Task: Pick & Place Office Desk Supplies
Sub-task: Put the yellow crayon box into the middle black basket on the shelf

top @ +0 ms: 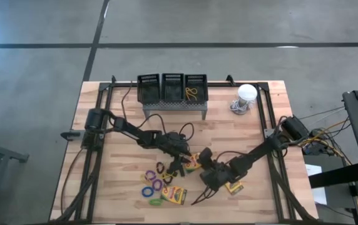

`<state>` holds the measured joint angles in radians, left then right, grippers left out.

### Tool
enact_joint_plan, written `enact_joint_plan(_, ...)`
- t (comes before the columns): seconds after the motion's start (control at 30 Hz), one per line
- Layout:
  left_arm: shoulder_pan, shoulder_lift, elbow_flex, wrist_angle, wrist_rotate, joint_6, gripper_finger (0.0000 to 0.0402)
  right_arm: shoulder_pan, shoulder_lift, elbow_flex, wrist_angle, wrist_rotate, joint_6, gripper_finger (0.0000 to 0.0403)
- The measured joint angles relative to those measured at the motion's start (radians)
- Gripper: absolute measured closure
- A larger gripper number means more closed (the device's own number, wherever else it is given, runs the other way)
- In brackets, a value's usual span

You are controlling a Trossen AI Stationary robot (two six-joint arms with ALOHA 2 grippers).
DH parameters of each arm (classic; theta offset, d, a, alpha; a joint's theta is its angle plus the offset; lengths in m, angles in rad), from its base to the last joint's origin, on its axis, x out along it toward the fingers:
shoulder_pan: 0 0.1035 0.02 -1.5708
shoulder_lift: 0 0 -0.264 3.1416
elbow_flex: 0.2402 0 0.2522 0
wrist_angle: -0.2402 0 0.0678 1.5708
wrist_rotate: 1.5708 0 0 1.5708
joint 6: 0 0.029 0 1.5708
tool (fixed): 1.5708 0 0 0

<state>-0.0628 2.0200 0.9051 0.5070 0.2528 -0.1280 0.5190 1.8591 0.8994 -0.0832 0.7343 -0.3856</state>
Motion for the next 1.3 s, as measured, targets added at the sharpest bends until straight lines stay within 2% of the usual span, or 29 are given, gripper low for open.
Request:
enact_joint_plan(0.13, 0.000, -0.094, 0.000, -0.064, 0.006, 0.008, 0.0239, -0.001, 0.001, 0.019, -0.017, 0.019, -0.017, 0.0345)
enact_joint_plan(0.23, -0.003, -0.213, -0.002, -0.153, -0.040, 0.025, 0.0239, 0.015, 0.002, 0.043, -0.019, 0.109, -0.078, 0.0369)
enact_joint_plan(0.33, -0.017, -0.326, -0.031, -0.197, -0.105, 0.026, 0.0239, 0.031, 0.002, 0.063, -0.017, 0.233, -0.198, 0.0376)
enact_joint_plan(0.5, -0.034, -0.443, -0.127, -0.166, -0.127, 0.008, 0.0239, 0.042, 0.002, 0.085, -0.015, 0.379, -0.348, 0.0363)
enact_joint_plan(0.63, -0.030, -0.452, -0.234, 0.015, -0.134, -0.043, 0.0239, 0.051, 0.002, 0.097, -0.008, 0.441, -0.465, 0.0360)
enact_joint_plan(0.73, -0.025, -0.437, -0.295, 0.174, -0.128, -0.076, 0.0239, 0.051, 0.002, 0.108, -0.003, 0.441, -0.537, 0.0365)
enact_joint_plan(0.8, -0.021, -0.438, -0.316, 0.220, -0.129, -0.112, 0.0238, 0.049, 0.001, 0.112, 0.017, 0.433, -0.600, 0.0367)
enact_joint_plan(0.93, -0.018, -0.436, -0.316, 0.238, -0.120, -0.132, 0.0227, 0.050, 0.001, 0.111, 0.135, 0.409, -0.750, 0.0366)
enact_joint_plan(1.1, -0.005, -0.382, -0.283, 0.227, -0.056, -0.156, 0.0190, 0.051, 0.001, 0.111, 0.255, 0.382, -0.920, 0.0365)
enact_joint_plan(1.3, 0.022, -0.327, -0.260, 0.222, 0.059, -0.172, 0.0140, 0.050, 0.000, 0.111, 0.255, 0.360, -1.014, 0.0365)
